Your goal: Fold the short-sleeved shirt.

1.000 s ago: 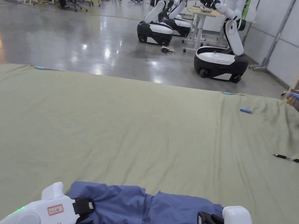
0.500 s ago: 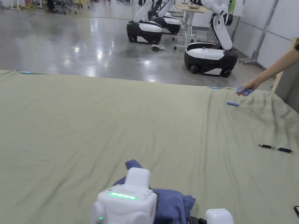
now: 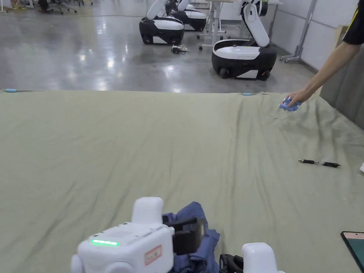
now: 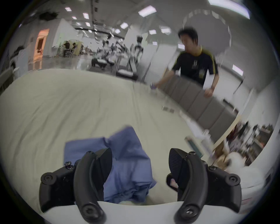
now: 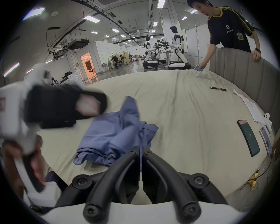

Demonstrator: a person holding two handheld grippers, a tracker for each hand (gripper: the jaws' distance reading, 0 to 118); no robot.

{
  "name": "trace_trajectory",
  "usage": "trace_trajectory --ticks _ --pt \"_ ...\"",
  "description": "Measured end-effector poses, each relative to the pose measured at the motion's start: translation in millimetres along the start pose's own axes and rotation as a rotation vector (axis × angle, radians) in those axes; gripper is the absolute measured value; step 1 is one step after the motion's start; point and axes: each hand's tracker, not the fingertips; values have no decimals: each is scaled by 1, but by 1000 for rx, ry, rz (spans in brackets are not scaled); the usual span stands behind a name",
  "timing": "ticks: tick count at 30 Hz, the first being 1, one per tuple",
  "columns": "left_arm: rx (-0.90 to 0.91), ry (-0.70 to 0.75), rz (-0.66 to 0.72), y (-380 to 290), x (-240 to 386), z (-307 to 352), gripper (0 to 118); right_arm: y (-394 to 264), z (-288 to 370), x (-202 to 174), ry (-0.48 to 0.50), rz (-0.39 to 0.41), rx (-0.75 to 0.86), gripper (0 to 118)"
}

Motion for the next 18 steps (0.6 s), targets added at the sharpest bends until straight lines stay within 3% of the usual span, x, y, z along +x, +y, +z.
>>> trace_trajectory --ticks 3,4,5,6,7,10,16,18 --pt "-26 58 127 16 -34 7 74 -2 2 0 6 -8 12 4" --pt "-40 87 162 16 -43 2 67 -2 2 0 4 -12 15 4" --pt "-64 101 196 13 -50 -8 49 -3 2 1 2 -18 16 4" --pt "-91 68 235 9 -55 -20 20 -4 3 3 0 -26 14 4" --pt "-125 26 274 4 -54 -36 13 -5 4 5 -1 -33 14 4" --pt "-192 -81 281 -16 -32 -82 13 -8 8 11 -24 -31 9 4" --pt "-397 -40 293 -69 -2 -162 12 -7 18 32 -69 -35 -7 4" --pt "-322 -38 256 -65 3 -145 12 -2 16 36 -78 -33 -12 4"
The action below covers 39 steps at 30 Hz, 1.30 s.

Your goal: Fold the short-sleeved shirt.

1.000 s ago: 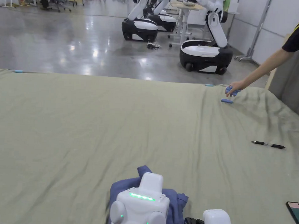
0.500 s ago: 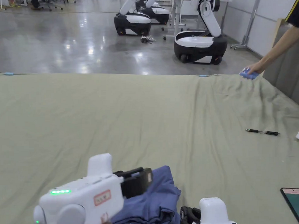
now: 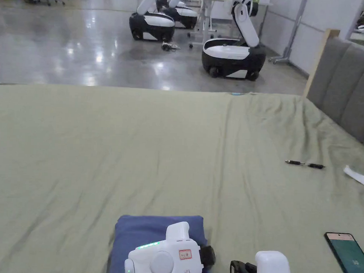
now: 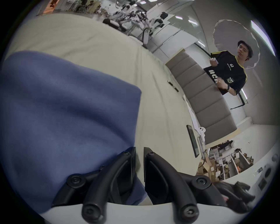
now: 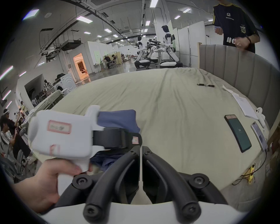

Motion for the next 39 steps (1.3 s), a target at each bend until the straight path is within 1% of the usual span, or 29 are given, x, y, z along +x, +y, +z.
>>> trace_trajectory --ticks 2,4,5,6,8,9,10,11,12,13,14,15,16,17,18,20,22,24,25,26,27,28,29,31,32,33,35,37,39 --pt "23 -43 -24 -1 2 35 12 6 -5 -1 16 9 -3 4" --pt "110 -74 -72 -7 -1 85 12 13 -19 -10 41 26 -11 4" --pt "142 -43 -88 -9 -8 113 12 17 -30 -15 81 35 -26 4" --pt "171 -8 -97 -9 -16 137 16 20 -43 -21 121 31 -37 4" --pt "237 57 -80 -9 -39 177 41 22 -72 -29 209 7 -55 4" --pt "261 79 -73 -7 -53 196 61 21 -86 -30 259 -26 -60 4" --pt "281 128 -72 -6 -67 213 75 19 -100 -27 333 -82 -68 4" --pt "300 161 -64 -5 -80 226 82 17 -110 -23 384 -136 -71 4" --pt "316 164 -43 -5 -97 238 82 14 -118 -20 389 -170 -74 4" --pt "314 158 -5 -3 -109 242 82 11 -124 -18 371 -177 -91 4" --pt "310 138 60 -1 -125 245 82 9 -129 -17 313 -155 -118 4" --pt "302 75 139 0 -140 244 82 7 -130 -16 278 -139 -150 4" --pt "280 5 210 0 -153 240 82 7 -130 -13 290 -165 -153 3" --pt "237 -78 278 3 -162 226 82 9 -126 -12 296 -186 -131 3" --pt "192 -141 323 4 -170 211 82 10 -124 -15 278 -173 -133 3" --pt "135 -212 376 4 -177 174 82 11 -120 -21 262 -128 -131 3" --pt "57 -196 426 3 -177 130 80 11 -119 -23 255 -104 -131 4" --pt "133 -394 443 1 -177 109 79 10 -119 -23 253 -100 -131 3" --pt "112 -424 485 5 -168 98 72 10 -119 -23 253 -103 -131 3" --pt "61 -371 504 9 -162 90 45 10 -119 -23 250 -103 -131 3" --pt "58 -331 470 13 -156 87 24 11 -119 -23 249 -101 -131 4" --pt "30 -257 438 15 -150 82 24 11 -119 -24 249 -99 -129 4" --pt "14 -125 398 16 -143 80 23 13 -118 -25 231 -89 -131 4" --pt "39 -183 397 17 -144 93 22 15 -115 -24 244 -88 -135 4" --pt "47 -124 358 18 -140 101 22 16 -110 -25 248 -86 -130 4" --pt "54 -112 324 18 -140 111 21 16 -105 -27 258 -82 -108 4" --pt "105 -77 318 22 -149 138 21 18 -97 -32 253 -75 -93 4" --pt "112 -70 304 30 -174 172 21 20 -92 -37 255 -64 -90 4" --pt "145 9 273 39 -205 214 21 22 -89 -45 255 -45 -86 4"
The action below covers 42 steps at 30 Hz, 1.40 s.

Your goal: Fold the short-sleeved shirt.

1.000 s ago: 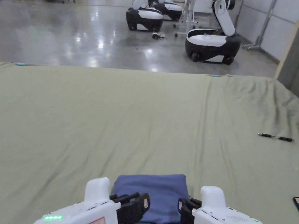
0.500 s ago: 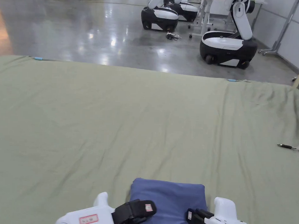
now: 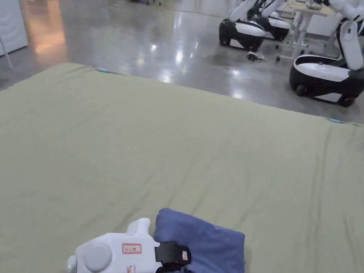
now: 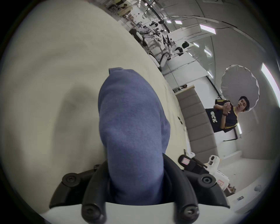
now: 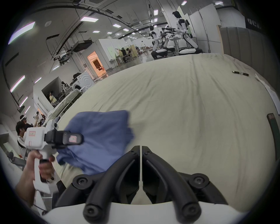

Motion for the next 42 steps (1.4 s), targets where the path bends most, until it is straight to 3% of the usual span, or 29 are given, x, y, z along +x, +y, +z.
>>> trace_trajectory --ticks 6,13,15,17,18,20,22,23,25,28,31,33,34,35,36,42 --pt "69 196 9 89 -107 119 21 0 -11 -33 7 71 -18 4" --pt "190 377 157 159 -224 243 21 -2 -28 -72 43 114 -45 4" --pt "191 364 284 144 -221 263 21 -2 -29 -81 53 131 -51 4" --pt "184 342 262 133 -221 265 30 -2 -31 -86 60 147 -55 4" --pt "196 339 242 134 -217 263 42 -2 -32 -88 65 154 -56 4" --pt "263 412 188 127 -202 263 48 0 -32 -91 71 159 -55 4" --pt "346 425 202 125 -194 274 80 3 -28 -91 89 149 -46 4" --pt "387 402 216 123 -188 282 84 4 -24 -91 105 143 -34 4" --pt "446 492 168 121 -156 292 84 9 -6 -95 103 155 -13 4" --pt "570 654 -108 109 -90 289 84 17 14 -88 78 184 37 4" --pt "559 571 -291 92 -22 259 83 33 37 -78 38 169 99 4" --pt "591 543 -405 75 36 224 77 48 57 -71 3 163 158 4" --pt "595 522 -455 69 56 211 59 55 66 -69 -19 170 186 4" --pt "609 483 -494 59 83 193 21 63 75 -67 -44 185 215 4" --pt "617 462 -533 49 110 174 5 72 84 -66 -68 206 243 4" --pt "725 317 -715 -4 228 92 5 133 128 -62 -161 282 438 4"
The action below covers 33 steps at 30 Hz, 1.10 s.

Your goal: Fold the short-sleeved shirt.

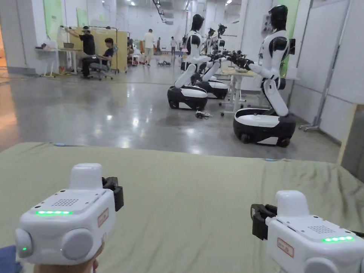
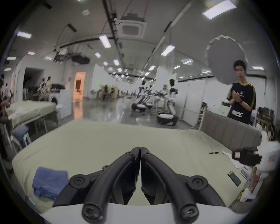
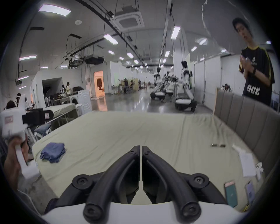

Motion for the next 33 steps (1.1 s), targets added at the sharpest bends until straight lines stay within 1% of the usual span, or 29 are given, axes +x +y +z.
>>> trace_trajectory --ticks 2,4,6,8,10,11,12,13,14,15,16,17,18,19,20,21,22,23,24,25,26,27,29,31,33 --pt "76 -46 -93 5 34 1 5 18 -1 8 -56 51 50 4" --pt "63 -8 -180 13 65 -4 5 30 1 13 -118 106 88 4" --pt "73 31 -239 16 78 -1 5 34 7 15 -148 127 88 6" --pt "57 25 -229 18 88 8 5 32 21 15 -151 111 74 6" --pt "27 7 -188 15 87 20 5 23 35 16 -130 21 81 8" --pt "11 2 -161 14 85 23 5 19 38 15 -107 8 78 8" --pt "-6 9 -145 13 86 24 5 18 39 13 -93 34 66 9" --pt "-11 6 -150 12 86 25 6 16 38 8 -95 77 55 10" --pt "-10 -7 -167 10 87 27 11 15 37 4 -113 131 50 11" --pt "-15 -12 -190 9 88 28 17 14 38 1 -127 154 70 11" --pt "-25 -16 -205 8 90 28 17 12 39 1 -125 147 88 11" --pt "-26 -1 -209 7 90 29 17 13 40 3 -111 112 98 12" --pt "-15 4 -204 6 88 31 19 13 39 6 -87 48 97 15" --pt "-1 4 -193 5 86 33 30 14 39 8 -78 14 94 20" --pt "11 3 -178 6 81 34 45 13 39 10 -81 -10 95 29" --pt "19 -3 -165 6 79 34 63 13 40 11 -84 -11 98 45" --pt "29 6 -158 7 77 36 72 15 39 12 -81 -7 99 63" --pt "40 15 -154 7 77 37 77 15 39 12 -80 -8 97 86" --pt "46 22 -155 9 73 38 77 16 39 12 -76 -2 86 110" --pt "51 28 -160 11 72 39 77 16 39 11 -72 7 81 118" --pt "59 29 -164 12 71 39 77 17 41 8 -68 22 87 118" --pt "63 23 -161 14 70 40 77 17 43 6 -56 38 133 118" --pt "65 17 -139 18 65 41 77 20 44 4 -49 36 138 118" --pt "69 5 -120 20 64 42 77 25 43 2 -36 17 127 118" --pt "69 7 -121 20 62 43 77 30 39 -1 -84 -15 77 118"
